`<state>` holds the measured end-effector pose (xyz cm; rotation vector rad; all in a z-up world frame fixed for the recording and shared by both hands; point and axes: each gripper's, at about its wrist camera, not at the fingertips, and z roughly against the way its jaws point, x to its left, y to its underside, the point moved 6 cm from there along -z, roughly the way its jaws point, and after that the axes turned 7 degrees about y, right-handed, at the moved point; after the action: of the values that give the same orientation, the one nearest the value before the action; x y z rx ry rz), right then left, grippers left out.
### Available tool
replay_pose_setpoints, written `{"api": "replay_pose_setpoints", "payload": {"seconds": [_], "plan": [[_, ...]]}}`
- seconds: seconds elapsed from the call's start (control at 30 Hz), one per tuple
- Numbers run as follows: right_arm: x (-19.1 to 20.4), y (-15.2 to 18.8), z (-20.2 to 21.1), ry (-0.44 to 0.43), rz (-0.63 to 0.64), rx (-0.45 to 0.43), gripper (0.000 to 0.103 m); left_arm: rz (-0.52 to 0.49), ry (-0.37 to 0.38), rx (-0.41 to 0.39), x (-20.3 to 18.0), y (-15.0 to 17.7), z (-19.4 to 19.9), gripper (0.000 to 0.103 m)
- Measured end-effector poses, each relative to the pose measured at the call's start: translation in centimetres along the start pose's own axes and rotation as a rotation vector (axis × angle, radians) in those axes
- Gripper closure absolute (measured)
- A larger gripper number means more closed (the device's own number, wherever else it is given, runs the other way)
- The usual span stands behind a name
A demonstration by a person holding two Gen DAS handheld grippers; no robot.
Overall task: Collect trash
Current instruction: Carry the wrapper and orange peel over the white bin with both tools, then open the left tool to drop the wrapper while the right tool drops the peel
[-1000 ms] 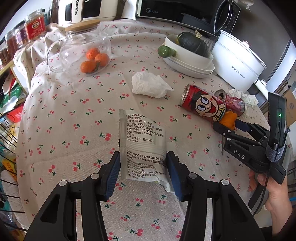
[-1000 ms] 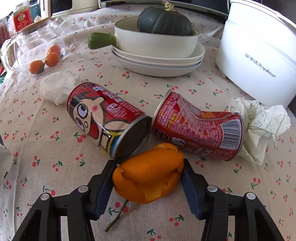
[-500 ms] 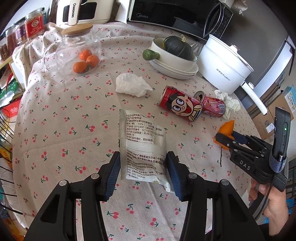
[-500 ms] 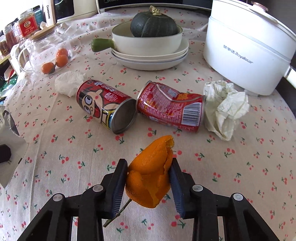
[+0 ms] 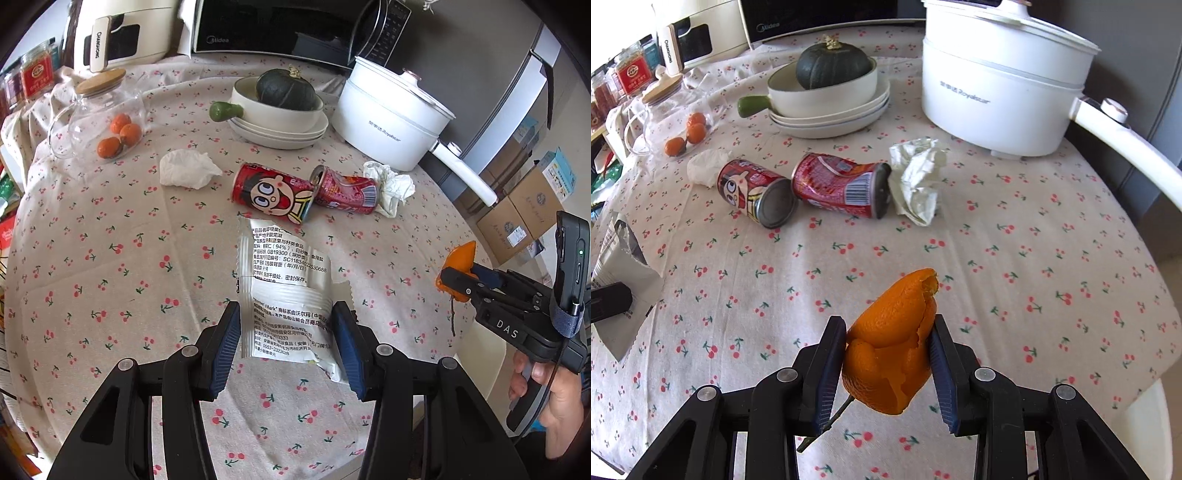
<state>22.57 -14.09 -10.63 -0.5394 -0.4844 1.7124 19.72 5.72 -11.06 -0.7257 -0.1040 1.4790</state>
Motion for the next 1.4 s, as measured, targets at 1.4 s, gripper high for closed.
{"api": "replay_pose_setpoints", "payload": {"seconds": [1.4], "plan": [[-24.7, 14.3, 7.7, 0.257, -0.278, 0.085, 0.063, -0.421, 0.287, 0.138, -26.9, 6.0, -10.2, 0.050]]}}
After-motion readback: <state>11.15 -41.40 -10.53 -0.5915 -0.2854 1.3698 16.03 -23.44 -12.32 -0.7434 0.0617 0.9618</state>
